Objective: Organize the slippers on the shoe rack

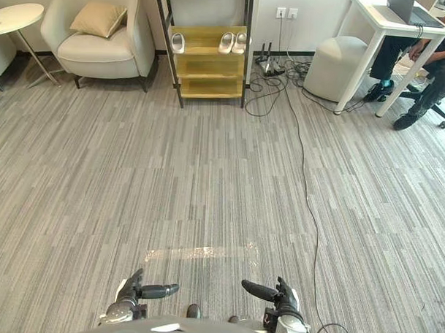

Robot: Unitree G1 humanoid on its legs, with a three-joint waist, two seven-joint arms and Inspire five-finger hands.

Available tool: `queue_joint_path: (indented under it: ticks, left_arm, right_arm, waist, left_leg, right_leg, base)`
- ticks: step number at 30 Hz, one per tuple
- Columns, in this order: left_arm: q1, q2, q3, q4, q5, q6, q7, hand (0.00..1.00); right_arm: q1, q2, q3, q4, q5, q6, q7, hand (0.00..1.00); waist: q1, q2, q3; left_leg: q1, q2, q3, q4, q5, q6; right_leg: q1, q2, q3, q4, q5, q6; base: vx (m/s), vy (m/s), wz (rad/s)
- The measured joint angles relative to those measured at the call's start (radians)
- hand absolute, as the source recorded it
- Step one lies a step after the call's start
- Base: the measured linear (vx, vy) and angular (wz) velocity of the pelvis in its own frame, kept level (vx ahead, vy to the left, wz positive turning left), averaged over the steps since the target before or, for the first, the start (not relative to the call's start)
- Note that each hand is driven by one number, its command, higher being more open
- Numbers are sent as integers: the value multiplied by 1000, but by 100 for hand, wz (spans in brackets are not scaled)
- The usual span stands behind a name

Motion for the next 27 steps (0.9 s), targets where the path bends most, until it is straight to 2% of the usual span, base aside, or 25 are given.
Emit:
queue_joint_path:
  ticks: [9, 12, 14, 17, 18, 19, 20, 21, 22, 23, 24, 26, 27]
  left_arm:
    - [-16, 4, -12, 9, 32, 3, -15, 100]
    - [-26, 6, -24, 8, 33, 3, -15, 100]
    - [-28, 8, -24, 6, 33, 3, -15, 100]
    - [-43, 18, -25, 6, 32, 5, -15, 100]
    - [-43, 17, -25, 6, 32, 6, -15, 100]
    - [-45, 15, -27, 5, 32, 6, -15, 100]
    - [-46, 14, -29, 4, 32, 6, -15, 100]
    - [-47, 14, -32, 3, 32, 6, -15, 100]
    - [-50, 14, -37, 2, 31, 11, -16, 100]
    - [-52, 16, -42, 2, 31, 14, -15, 100]
    - [-54, 18, -43, 2, 31, 15, -15, 100]
    - [-63, 24, -53, 6, 31, 21, -12, 100]
    - [-64, 26, -56, 7, 31, 21, -10, 100]
  right_arm:
    - [-11, -1, 20, 6, -5, 2, 13, 100]
    - [-25, -7, 31, 6, -5, 3, 15, 100]
    - [-42, -7, 44, 6, -5, 4, 15, 100]
    - [-57, -6, 58, 6, -6, 11, 16, 100]
    - [-57, -6, 58, 6, -6, 12, 16, 100]
    - [-59, -8, 57, 3, -6, 15, 16, 100]
    - [-60, -11, 57, -1, -6, 15, 16, 100]
    - [-60, -12, 57, -8, -6, 15, 16, 100]
    - [-61, -17, 57, -20, -6, 15, 17, 100]
    - [-59, -24, 57, -37, -6, 16, 18, 100]
    - [-60, -26, 58, -41, -6, 15, 19, 100]
    - [-62, -35, 57, -45, -5, 15, 22, 100]
    - [-64, -37, 56, -49, -2, 16, 24, 100]
  waist:
    - [0, -3, 7]
    - [8, -2, 20]
    - [10, -3, 20]
    - [12, -10, 28]
    - [14, -10, 28]
    - [15, -2, 31]
    - [16, 3, 34]
    - [17, 7, 36]
    - [18, 8, 39]
    - [19, 7, 45]
    - [18, 3, 48]
    - [14, -6, 69]
    - [9, 3, 82]
  left_leg:
    - [-13, 2, 16, 0, -4, 1]
    - [-20, 7, 57, 5, -21, 8]
    - [-61, 10, 81, 42, -45, 15]
    - [-152, 19, 100, 186, -137, 24]
    - [-156, 21, 101, 197, -146, 24]
    - [-168, 29, 102, 245, -186, 26]
    - [-177, 36, 102, 274, -209, 29]
    - [-185, 39, 103, 302, -233, 32]
    - [-185, 39, 102, 332, -263, 41]
    - [-170, 33, 95, 352, -288, 52]
    - [-158, 25, 89, 359, -299, 58]
    - [-91, 12, 58, 355, -326, 75]
    - [-57, 14, 41, 333, -329, 78]
  right_leg:
    - [-18, 1, 18, -5, 0, -1]
    - [-39, 4, 59, -3, 1, -2]
    - [-74, 3, 83, 9, 2, -3]
    - [-110, -2, 96, 21, 1, -1]
    - [-110, -3, 95, 24, -2, 4]
    - [-121, -3, 91, 68, -29, 29]
    - [-148, -5, 86, 134, -64, 38]
    - [-193, -12, 77, 239, -109, 59]
    - [-284, -39, 44, 460, -168, 97]
    - [-377, -78, 0, 689, -178, 87]
    - [-416, -102, -18, 789, -184, 77]
    - [-462, -146, -50, 930, -223, 38]
    - [-473, -155, -74, 928, -242, 31]
  base:
    - [0, 0, -5]
    - [10, 32, -39]
    - [38, 36, -40]
    - [85, 29, -21]
    - [153, 49, -8]
    - [127, 57, -7]
    - [99, 48, -8]
    - [123, 91, -3]
    - [145, 117, 5]
    - [186, 143, 13]
    - [199, 121, 21]
    - [297, 73, 39]
    - [307, 23, 44]
